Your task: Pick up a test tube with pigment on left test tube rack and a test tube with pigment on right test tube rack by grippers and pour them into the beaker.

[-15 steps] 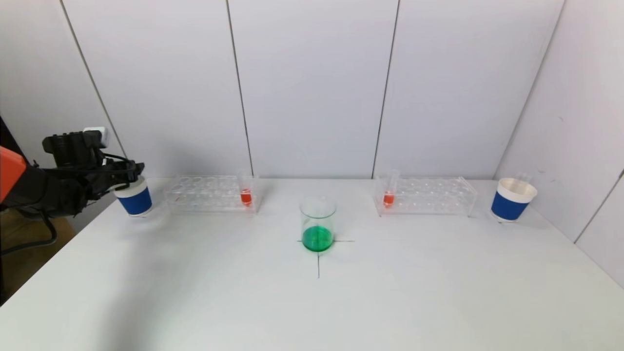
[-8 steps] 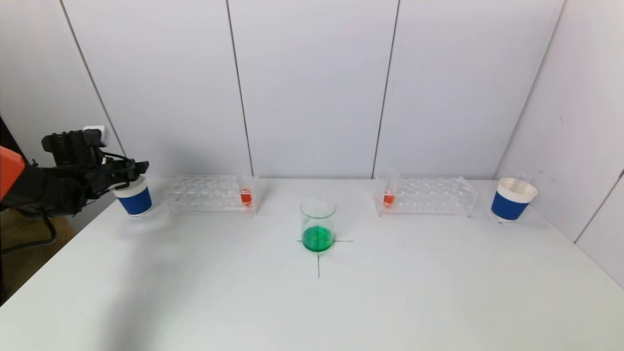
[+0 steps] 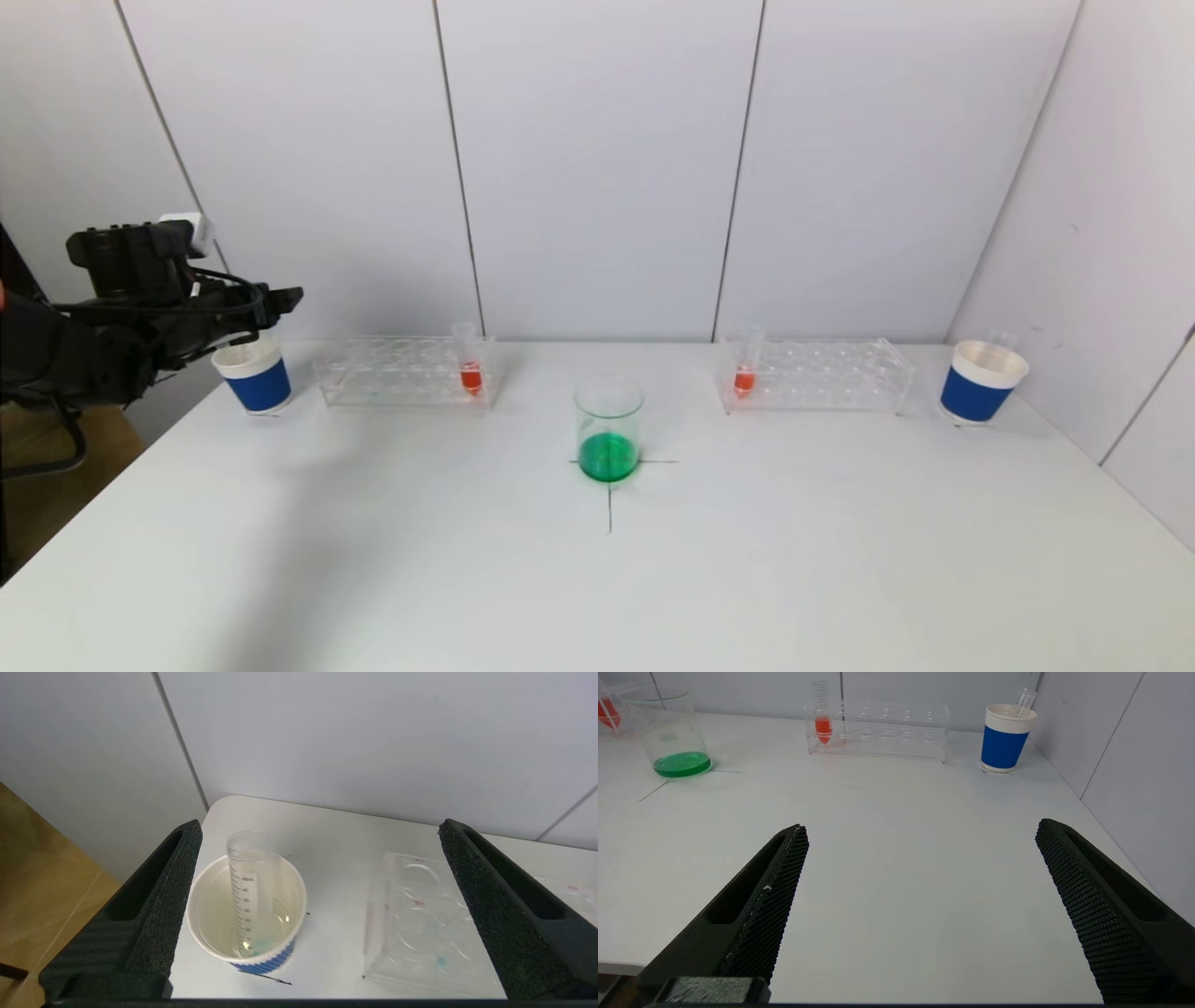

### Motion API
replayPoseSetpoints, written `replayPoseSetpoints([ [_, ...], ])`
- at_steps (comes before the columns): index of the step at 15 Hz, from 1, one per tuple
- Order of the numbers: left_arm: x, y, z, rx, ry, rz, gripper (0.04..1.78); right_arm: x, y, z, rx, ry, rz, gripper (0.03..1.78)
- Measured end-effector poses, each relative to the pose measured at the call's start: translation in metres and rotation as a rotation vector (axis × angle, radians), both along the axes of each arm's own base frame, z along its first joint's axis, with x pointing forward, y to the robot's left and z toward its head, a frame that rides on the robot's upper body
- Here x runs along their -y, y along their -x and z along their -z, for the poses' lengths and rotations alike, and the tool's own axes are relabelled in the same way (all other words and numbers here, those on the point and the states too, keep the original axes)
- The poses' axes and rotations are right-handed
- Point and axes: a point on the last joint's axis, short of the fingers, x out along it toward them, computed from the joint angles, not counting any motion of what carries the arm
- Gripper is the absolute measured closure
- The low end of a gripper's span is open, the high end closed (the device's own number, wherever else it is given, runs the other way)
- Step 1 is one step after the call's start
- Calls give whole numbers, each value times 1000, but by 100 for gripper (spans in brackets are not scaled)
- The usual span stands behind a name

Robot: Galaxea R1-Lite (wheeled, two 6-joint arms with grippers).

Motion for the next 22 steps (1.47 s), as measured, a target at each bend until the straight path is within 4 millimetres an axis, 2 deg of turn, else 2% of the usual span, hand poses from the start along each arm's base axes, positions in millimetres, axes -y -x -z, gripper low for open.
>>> replayPoseSetpoints([
  [5, 44, 47, -32, 35, 7, 110, 6, 0, 0, 0, 0, 0, 0, 4],
  [9, 73, 106, -50, 58, 8, 179, 6, 0, 0, 0, 0, 0, 0, 4],
  [12, 84, 158, -55, 77, 3, 214, 6, 0, 0, 0, 0, 0, 0, 4],
  [16, 89, 224, -47, 95, -5, 229, 6, 0, 0, 0, 0, 0, 0, 4],
  [19, 91, 264, -33, 105, -7, 246, 6, 0, 0, 0, 0, 0, 0, 4],
  [22, 93, 295, -13, 107, -10, 259, 6, 0, 0, 0, 0, 0, 0, 4],
])
